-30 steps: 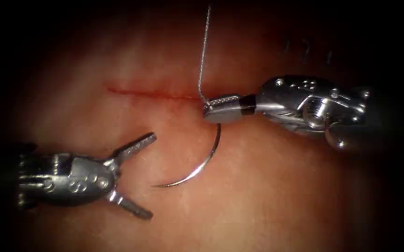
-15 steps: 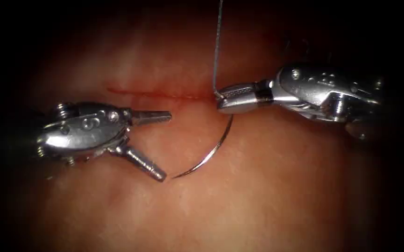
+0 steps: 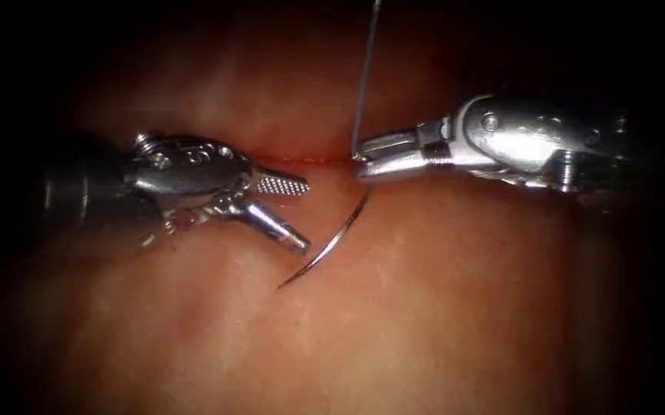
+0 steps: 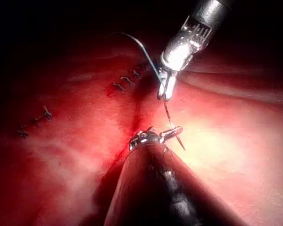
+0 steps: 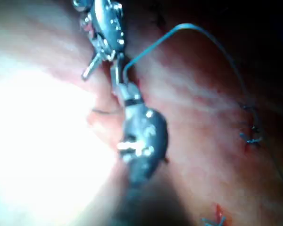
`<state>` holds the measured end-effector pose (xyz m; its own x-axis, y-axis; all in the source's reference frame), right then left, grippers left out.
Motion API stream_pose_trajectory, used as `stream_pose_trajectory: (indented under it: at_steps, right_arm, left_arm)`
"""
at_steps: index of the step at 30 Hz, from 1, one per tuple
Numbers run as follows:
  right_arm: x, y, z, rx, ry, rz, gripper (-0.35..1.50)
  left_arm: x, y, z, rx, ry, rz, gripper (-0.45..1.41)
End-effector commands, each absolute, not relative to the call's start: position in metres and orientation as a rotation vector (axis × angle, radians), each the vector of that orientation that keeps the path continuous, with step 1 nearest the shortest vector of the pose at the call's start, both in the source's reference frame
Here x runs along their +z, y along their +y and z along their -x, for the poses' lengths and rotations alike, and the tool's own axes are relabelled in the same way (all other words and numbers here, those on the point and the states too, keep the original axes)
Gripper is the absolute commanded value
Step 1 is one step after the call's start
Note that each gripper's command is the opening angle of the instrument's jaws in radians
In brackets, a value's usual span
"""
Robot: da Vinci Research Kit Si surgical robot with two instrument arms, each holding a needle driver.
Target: Wound Closure
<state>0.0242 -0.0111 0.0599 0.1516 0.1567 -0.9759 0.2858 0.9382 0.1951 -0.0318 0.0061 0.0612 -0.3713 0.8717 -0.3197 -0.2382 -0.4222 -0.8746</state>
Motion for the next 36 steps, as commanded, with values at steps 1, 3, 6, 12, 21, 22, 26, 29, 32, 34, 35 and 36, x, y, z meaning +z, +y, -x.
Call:
stream_pose_trajectory:
  at_steps: [1,3,6,12,21,22,26,29,32,34,35,36]
  right_arm:
    - [0.0596,-0.0109,-0.0253,-0.111,1.438,-0.364,-0.35]
    - [0.0592,-0.0111,-0.0256,-0.126,1.453,-0.366,-0.35]
    - [0.0586,-0.0112,-0.0259,-0.144,1.469,-0.347,-0.35]
    - [0.0584,-0.0111,-0.0259,-0.157,1.48,-0.325,-0.35]
    - [0.0576,-0.0117,-0.0264,-0.21,1.513,-0.298,-0.35]
    - [0.0576,-0.0117,-0.0265,-0.22,1.519,-0.289,-0.35]
    - [0.0577,-0.0119,-0.0266,-0.234,1.521,-0.28,-0.35]
    - [0.0579,-0.012,-0.0265,-0.241,1.523,-0.276,-0.35]
    - [0.058,-0.0119,-0.0262,-0.238,1.52,-0.273,-0.35]
    - [0.058,-0.0118,-0.0262,-0.234,1.517,-0.269,-0.35]
    - [0.058,-0.0117,-0.0261,-0.217,1.508,-0.269,-0.35]
    - [0.058,-0.0113,-0.0259,-0.142,1.476,-0.273,-0.35]
  left_arm:
    - [0.062,0.0064,0.0324,1.878,-0.976,1.059,0.74]
    - [0.0623,0.0062,0.0327,1.87,-0.972,1.05,0.74]
    - [0.0625,0.0056,0.0332,1.874,-0.986,1.055,0.74]
    - [0.0623,0.0051,0.0338,1.845,-1.035,1.037,0.74]
    - [0.0634,0.0048,0.0337,1.835,-1.068,1.027,0.52]
    - [0.0634,0.0047,0.0337,1.838,-1.07,1.029,0.39]
    - [0.0635,0.0042,0.0338,1.817,-1.142,1.034,-0.39]
    - [0.0634,0.0042,0.0336,1.762,-1.196,1.018,-0.45]
    - [0.0632,0.0044,0.0333,1.743,-1.216,1.032,-0.45]
    - [0.0631,0.0045,0.0332,1.739,-1.219,1.039,-0.45]
    - [0.0631,0.0046,0.0332,1.73,-1.225,1.031,-0.45]
    - [0.0629,0.0048,0.0331,1.713,-1.209,1.027,-0.45]
